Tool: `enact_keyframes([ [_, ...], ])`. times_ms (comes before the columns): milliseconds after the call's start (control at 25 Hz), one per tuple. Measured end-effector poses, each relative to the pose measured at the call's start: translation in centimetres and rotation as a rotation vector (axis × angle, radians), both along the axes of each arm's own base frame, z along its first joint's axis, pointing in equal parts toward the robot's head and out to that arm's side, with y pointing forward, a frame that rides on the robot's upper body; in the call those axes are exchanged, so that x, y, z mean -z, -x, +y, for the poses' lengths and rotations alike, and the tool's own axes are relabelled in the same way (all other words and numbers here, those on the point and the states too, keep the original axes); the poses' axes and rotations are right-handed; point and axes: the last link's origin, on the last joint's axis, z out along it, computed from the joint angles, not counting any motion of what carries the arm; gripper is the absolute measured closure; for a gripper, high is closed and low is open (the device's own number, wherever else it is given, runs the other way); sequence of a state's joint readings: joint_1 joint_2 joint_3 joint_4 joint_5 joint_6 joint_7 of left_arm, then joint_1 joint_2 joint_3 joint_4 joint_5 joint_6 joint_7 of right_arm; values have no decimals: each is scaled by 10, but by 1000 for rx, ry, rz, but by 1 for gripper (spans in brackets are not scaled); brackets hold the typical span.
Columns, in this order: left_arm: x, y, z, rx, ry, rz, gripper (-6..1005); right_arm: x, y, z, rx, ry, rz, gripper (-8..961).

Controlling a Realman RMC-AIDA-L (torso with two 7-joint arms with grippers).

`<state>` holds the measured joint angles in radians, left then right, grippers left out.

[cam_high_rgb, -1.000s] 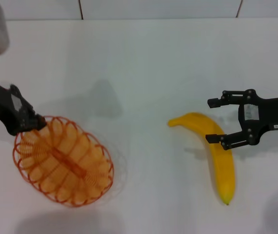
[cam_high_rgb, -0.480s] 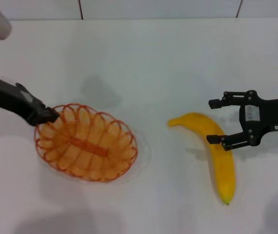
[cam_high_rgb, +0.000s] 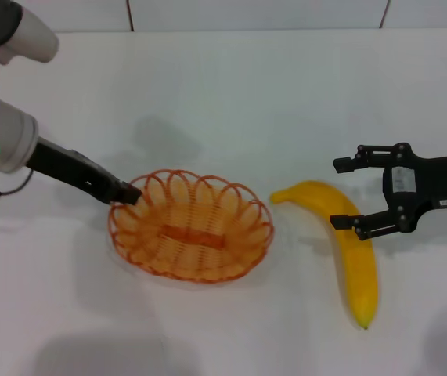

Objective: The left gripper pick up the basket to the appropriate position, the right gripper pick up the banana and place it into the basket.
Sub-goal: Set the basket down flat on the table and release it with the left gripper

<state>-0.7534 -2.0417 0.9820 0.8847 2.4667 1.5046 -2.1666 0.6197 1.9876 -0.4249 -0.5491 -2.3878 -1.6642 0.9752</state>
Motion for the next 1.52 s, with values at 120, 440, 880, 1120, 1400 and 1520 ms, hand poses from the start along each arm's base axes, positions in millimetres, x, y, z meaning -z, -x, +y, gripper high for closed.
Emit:
enact_keyframes([
  [120,6,0,-1,-34,12,-35,943,0,0,0,2,0,0,56],
  [440,10,2,-3,-123,16,-51,941,-1,0,1,-1,-1,0,57],
  [880,9,4,-2,-184,16,-10,938,-1,1,1,-2,0,1,56],
  [1120,10,2,-2,-189,23,-4,937,-1,1,0,-1,2,3,56],
  [1400,10,2,-2,-196,23,-5,913,-1,1,0,-2,3,3,56],
  [1520,10,2,-2,-196,26,-1,855,-1,1,0,-2,3,3,56],
])
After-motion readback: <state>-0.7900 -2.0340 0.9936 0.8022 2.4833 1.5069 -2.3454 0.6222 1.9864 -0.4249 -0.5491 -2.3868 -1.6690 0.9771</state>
